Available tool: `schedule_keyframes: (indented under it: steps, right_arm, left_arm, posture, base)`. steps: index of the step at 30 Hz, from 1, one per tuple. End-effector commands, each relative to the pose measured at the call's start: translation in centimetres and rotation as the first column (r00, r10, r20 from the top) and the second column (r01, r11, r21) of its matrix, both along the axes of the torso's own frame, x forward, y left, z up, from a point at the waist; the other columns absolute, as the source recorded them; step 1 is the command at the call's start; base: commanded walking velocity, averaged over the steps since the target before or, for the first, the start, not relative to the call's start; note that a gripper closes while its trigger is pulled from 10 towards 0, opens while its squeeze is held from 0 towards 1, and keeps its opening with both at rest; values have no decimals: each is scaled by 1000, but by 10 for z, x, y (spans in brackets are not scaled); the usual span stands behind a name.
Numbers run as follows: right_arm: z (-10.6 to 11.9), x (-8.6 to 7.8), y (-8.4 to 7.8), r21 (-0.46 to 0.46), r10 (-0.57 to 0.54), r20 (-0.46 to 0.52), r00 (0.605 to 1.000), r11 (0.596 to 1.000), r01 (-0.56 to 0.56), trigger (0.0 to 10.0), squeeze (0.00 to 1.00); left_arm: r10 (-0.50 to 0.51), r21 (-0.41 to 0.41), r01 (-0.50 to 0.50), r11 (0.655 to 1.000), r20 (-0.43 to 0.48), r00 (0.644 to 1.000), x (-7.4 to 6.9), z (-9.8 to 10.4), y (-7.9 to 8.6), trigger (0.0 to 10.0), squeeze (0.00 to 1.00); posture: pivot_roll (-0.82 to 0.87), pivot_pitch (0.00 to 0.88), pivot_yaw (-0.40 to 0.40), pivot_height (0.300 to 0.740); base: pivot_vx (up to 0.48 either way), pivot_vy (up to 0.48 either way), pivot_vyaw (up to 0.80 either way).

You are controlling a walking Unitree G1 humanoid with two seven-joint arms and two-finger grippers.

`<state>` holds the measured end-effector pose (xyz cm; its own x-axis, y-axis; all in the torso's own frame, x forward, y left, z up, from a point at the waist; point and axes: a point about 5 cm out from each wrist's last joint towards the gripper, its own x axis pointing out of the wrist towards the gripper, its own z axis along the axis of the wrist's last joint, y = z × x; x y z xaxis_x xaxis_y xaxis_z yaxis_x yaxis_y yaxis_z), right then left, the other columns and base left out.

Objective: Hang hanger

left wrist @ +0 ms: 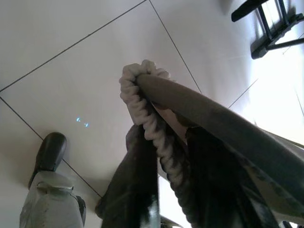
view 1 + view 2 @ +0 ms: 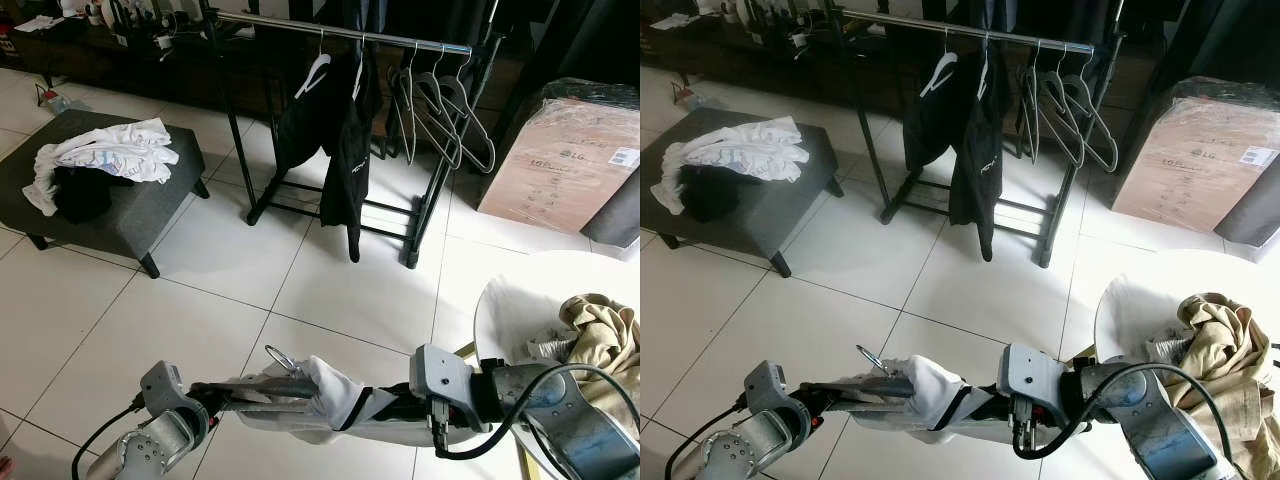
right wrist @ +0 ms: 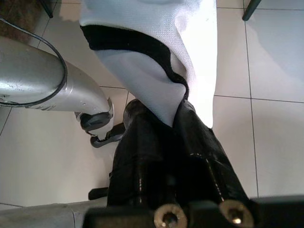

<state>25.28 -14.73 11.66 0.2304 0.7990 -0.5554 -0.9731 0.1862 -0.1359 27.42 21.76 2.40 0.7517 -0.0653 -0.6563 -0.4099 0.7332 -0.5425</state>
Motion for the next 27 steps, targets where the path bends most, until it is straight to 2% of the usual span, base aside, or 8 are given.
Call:
schedule_keyframes:
  steps: [1,16,24,27]
  right_arm:
    - [4,0,1,25,12,14,1000,1000,-13,0,0]
    - [2,2,0,35,-3,7,1000,999,3,0,0]
    - [-4,3,-3,26,-25,-7,1000,999,25,0,0]
    - [-5,3,-3,27,-22,-13,1000,999,23,0,0]
  left_arm:
    - [36,30,-35,999,-7,999,-7,-3,9,0,0]
    - [37,25,-38,999,31,999,-6,1,10,0,0]
    - [-47,93,44,995,25,999,-10,0,10,0,0]
    - [-96,108,89,990,61,994,-9,4,7,0,0]
  posture:
    - [-73,218,-25,740]
    - [-73,215,-27,740]
    - [-69,215,-26,740]
    - [-66,214,-26,740]
  base:
    - [0,0,0]
    - [0,0,0]
    - [0,0,0]
    - [0,0,0]
